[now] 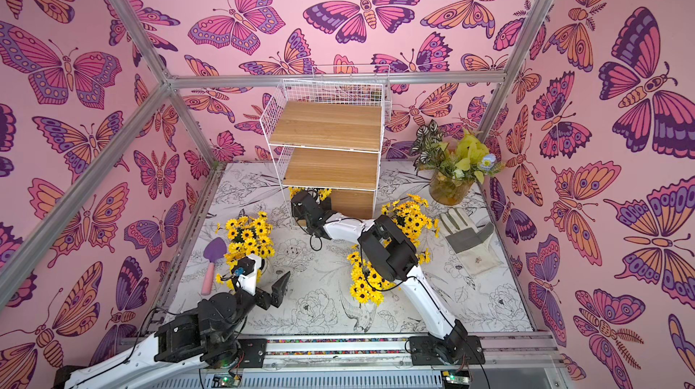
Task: Take the sunflower pots off the shelves
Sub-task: Pick up the sunflower pot from the shelf.
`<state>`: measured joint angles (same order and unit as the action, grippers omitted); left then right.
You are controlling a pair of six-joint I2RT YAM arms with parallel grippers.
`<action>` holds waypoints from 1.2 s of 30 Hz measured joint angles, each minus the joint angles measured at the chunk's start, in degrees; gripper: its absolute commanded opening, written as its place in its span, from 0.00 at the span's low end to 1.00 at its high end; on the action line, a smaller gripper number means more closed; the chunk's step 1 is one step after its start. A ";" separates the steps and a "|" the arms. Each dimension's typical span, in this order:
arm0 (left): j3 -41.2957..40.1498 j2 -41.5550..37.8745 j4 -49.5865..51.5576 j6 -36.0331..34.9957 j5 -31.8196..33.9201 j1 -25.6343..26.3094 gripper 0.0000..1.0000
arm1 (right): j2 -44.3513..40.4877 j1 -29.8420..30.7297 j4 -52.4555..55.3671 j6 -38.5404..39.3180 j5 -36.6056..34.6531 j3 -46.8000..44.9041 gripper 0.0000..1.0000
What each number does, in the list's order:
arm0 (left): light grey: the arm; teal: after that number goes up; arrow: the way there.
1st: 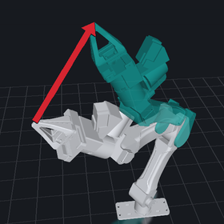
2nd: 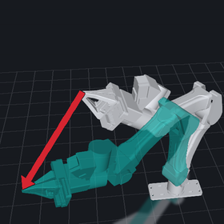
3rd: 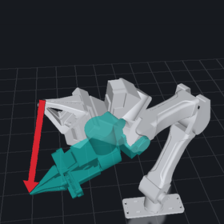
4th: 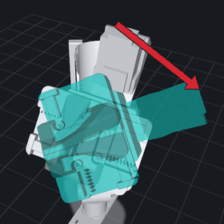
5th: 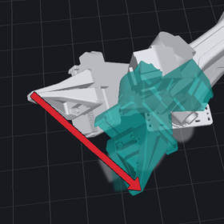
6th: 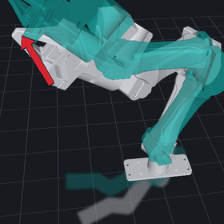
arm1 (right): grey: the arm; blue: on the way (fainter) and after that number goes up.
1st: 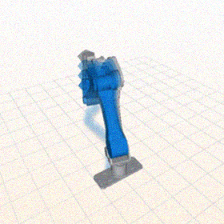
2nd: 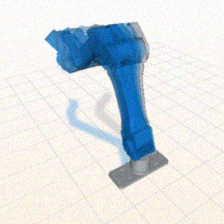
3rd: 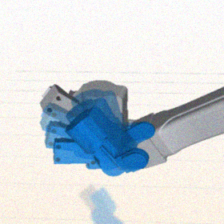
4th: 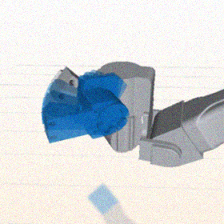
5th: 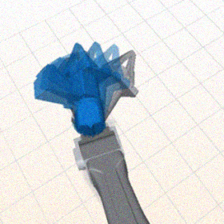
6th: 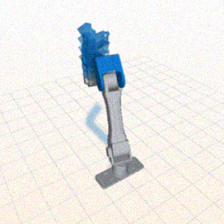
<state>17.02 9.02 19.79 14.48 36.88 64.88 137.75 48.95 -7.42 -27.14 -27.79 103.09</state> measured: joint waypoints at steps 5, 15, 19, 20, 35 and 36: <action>0.00 -0.02 0.02 0.02 0.00 0.00 1.00 | 0.26 -0.17 0.92 0.17 0.42 0.81 0.90; 0.00 -0.04 0.02 0.13 0.15 0.00 1.00 | 0.04 -0.48 -0.85 1.53 1.33 -0.28 0.58; 0.00 -0.33 0.00 0.13 0.98 0.00 1.00 | -1.70 -0.48 -6.84 3.19 2.25 -5.38 0.55; 0.00 -0.33 -0.02 0.15 1.29 0.00 1.00 | -2.40 -0.44 -8.00 3.61 2.64 -6.84 0.54; 0.00 -0.35 0.00 0.13 5.18 0.00 1.00 | -8.52 0.70 -15.80 8.28 6.97 -18.99 0.48; 0.00 -0.35 0.00 0.15 5.40 0.00 1.00 | -9.01 0.81 -15.93 8.48 7.19 -19.69 0.48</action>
<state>17.02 8.67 19.79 14.63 42.28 64.88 128.75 49.76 -23.35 -18.65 -20.60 83.40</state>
